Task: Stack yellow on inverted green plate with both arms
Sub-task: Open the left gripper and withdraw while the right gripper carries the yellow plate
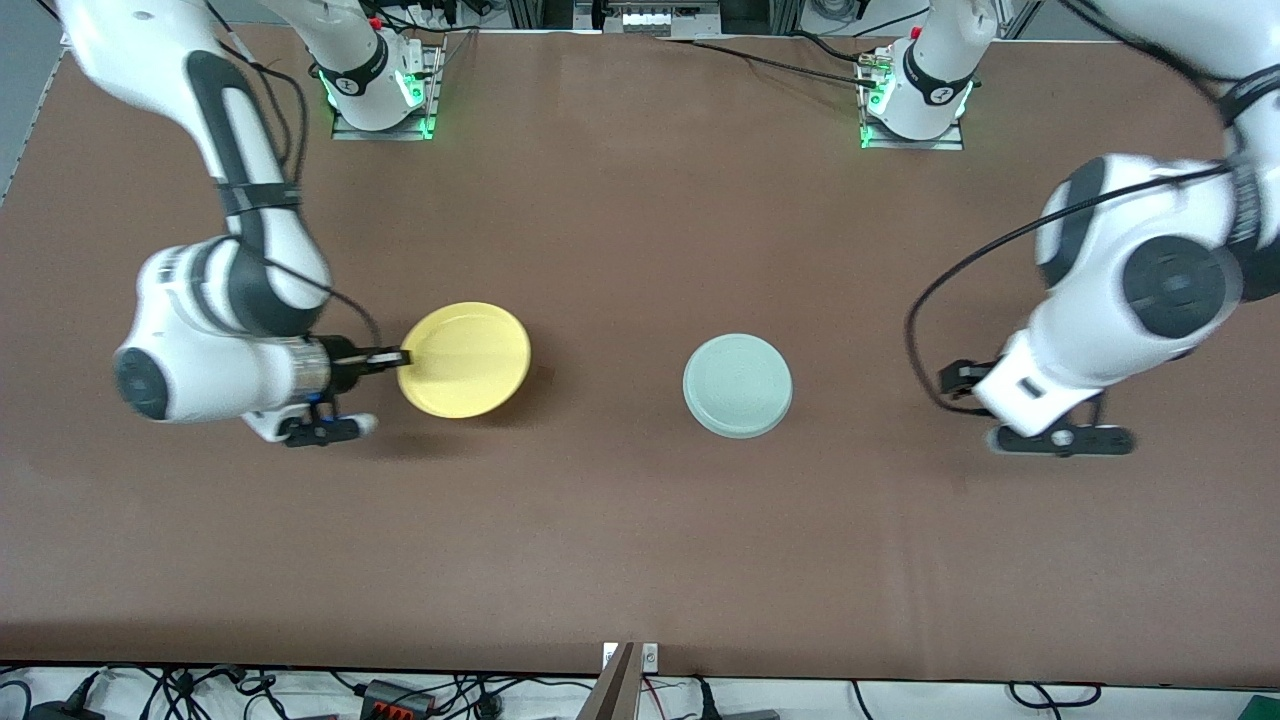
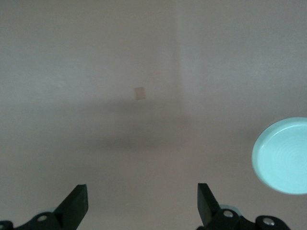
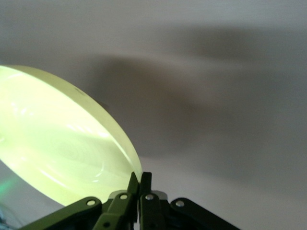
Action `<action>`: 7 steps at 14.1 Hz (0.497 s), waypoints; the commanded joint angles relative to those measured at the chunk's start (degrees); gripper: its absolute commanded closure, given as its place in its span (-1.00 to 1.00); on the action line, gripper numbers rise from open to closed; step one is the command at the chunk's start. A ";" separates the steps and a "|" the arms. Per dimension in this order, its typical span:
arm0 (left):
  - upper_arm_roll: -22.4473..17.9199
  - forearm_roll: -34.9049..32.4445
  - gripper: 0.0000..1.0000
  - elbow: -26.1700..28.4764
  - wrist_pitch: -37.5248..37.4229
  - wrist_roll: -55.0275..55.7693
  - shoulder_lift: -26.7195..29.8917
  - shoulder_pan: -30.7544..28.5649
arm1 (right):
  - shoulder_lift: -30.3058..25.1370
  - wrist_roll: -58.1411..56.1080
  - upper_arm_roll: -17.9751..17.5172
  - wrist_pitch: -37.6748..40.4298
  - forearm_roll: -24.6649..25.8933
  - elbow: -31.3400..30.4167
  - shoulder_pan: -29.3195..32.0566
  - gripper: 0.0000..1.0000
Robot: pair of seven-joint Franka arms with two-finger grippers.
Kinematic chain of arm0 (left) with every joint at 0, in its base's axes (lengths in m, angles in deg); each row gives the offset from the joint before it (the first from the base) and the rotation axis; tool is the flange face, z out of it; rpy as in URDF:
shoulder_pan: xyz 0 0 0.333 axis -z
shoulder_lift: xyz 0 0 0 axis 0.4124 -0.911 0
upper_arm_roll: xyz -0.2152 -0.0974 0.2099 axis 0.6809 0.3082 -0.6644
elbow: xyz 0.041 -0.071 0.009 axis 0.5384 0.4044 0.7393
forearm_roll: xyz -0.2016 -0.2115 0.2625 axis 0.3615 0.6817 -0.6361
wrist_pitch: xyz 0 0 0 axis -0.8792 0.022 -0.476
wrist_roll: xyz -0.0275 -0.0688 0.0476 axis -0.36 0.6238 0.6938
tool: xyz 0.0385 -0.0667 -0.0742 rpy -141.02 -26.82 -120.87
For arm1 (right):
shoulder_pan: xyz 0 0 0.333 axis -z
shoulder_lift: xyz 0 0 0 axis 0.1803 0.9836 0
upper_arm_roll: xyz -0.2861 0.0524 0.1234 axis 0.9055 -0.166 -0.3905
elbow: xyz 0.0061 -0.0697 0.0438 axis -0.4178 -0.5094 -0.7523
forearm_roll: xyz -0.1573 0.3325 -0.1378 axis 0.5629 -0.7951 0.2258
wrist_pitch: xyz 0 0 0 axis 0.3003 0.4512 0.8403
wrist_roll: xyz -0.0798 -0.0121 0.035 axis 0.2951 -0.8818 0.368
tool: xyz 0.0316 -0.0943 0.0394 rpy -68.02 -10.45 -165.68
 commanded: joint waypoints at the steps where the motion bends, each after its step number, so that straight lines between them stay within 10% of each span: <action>1: 1.55 0.30 -1.00 1.40 -2.72 -7.19 5.36 -4.06 | 2.91 9.12 0.45 -3.59 -2.91 2.98 -4.97 1.00; 7: -2.57 10.59 -1.00 9.10 -7.30 -15.72 14.93 -4.34 | 10.20 18.89 0.45 -12.03 -15.05 7.65 -12.71 1.00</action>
